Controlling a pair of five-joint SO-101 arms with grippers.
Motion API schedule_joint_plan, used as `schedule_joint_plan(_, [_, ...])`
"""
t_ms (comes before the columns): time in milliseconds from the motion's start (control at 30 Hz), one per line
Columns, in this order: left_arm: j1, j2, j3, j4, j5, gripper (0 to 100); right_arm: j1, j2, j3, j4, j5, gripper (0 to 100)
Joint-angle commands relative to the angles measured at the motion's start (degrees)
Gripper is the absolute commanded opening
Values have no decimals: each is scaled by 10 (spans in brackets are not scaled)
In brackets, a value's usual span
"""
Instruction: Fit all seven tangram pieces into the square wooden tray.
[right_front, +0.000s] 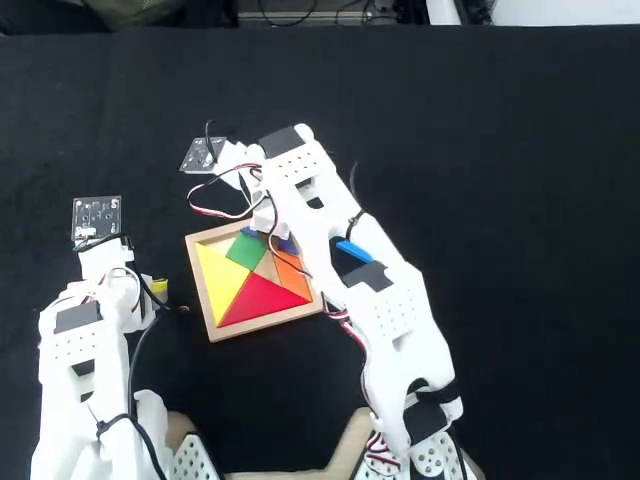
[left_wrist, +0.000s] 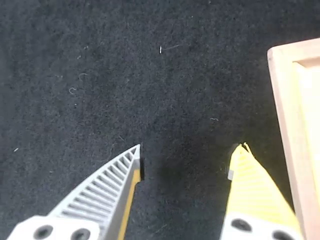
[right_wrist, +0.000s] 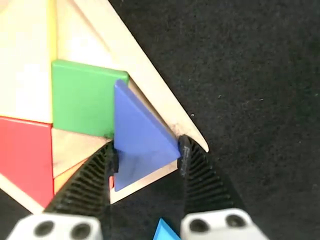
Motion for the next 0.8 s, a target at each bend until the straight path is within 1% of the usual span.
schedule_joint_plan(0, [-7, -1, -7, -11, 5, 282, -2, -3, -28, 16, -25, 80])
schedule_joint_plan(100, [-7, -1, -7, -11, 5, 282, -2, -4, -29, 31, -21, 181])
schedule_joint_plan(133, [-7, -1, -7, -11, 5, 282, -2, -4, -29, 36, -14, 194])
schedule_joint_plan(300, [-7, -1, -7, -11, 5, 282, -2, -5, -29, 50, -4, 161])
schedule_joint_plan(767, [-7, -1, -7, -11, 5, 282, -30, -5, -35, 62, -6, 159])
